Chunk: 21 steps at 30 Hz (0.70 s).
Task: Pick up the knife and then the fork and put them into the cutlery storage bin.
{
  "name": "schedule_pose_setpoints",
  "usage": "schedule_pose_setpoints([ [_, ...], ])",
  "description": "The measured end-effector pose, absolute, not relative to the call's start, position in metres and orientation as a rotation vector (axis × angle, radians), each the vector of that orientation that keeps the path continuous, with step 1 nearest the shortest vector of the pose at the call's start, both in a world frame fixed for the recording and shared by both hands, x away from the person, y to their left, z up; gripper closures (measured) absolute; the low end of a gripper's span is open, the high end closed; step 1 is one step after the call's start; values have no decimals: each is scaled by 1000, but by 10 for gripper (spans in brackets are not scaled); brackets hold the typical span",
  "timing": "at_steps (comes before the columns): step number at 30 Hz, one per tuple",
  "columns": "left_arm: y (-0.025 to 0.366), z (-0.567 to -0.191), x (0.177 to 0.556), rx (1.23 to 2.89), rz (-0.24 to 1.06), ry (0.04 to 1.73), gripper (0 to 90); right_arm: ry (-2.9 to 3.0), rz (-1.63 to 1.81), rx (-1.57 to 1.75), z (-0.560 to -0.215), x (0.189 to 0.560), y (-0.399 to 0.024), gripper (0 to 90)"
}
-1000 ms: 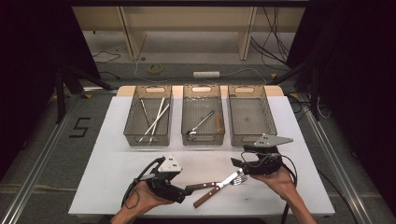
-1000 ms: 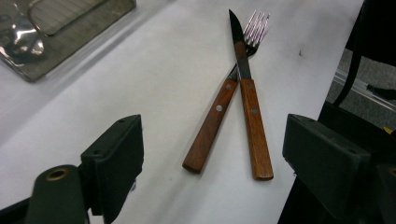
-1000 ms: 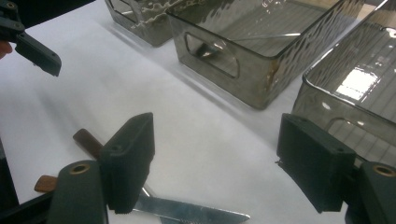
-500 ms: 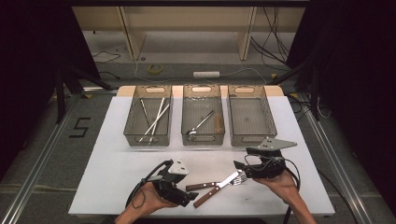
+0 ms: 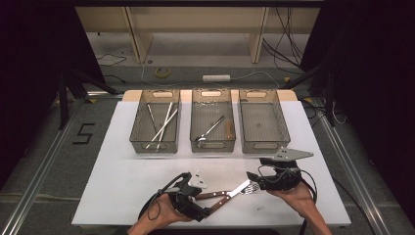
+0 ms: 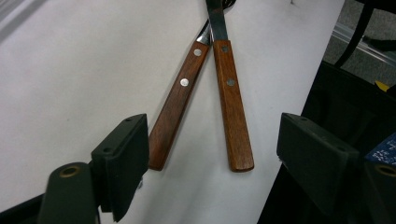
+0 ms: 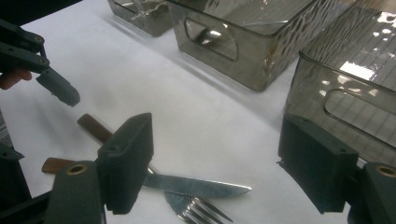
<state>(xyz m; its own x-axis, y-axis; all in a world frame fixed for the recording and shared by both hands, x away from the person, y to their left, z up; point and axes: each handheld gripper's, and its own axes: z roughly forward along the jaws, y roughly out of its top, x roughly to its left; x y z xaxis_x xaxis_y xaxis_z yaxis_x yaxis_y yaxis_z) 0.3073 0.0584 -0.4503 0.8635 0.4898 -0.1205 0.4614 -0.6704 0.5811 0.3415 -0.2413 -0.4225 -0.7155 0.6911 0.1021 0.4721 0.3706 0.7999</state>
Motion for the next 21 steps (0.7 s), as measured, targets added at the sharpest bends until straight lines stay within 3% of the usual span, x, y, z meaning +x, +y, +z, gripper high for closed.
schedule_pose_setpoints([
  [21,39,-459,300,2488,55,650,418,2389,1252,1033,-423,338,-242,276],
])
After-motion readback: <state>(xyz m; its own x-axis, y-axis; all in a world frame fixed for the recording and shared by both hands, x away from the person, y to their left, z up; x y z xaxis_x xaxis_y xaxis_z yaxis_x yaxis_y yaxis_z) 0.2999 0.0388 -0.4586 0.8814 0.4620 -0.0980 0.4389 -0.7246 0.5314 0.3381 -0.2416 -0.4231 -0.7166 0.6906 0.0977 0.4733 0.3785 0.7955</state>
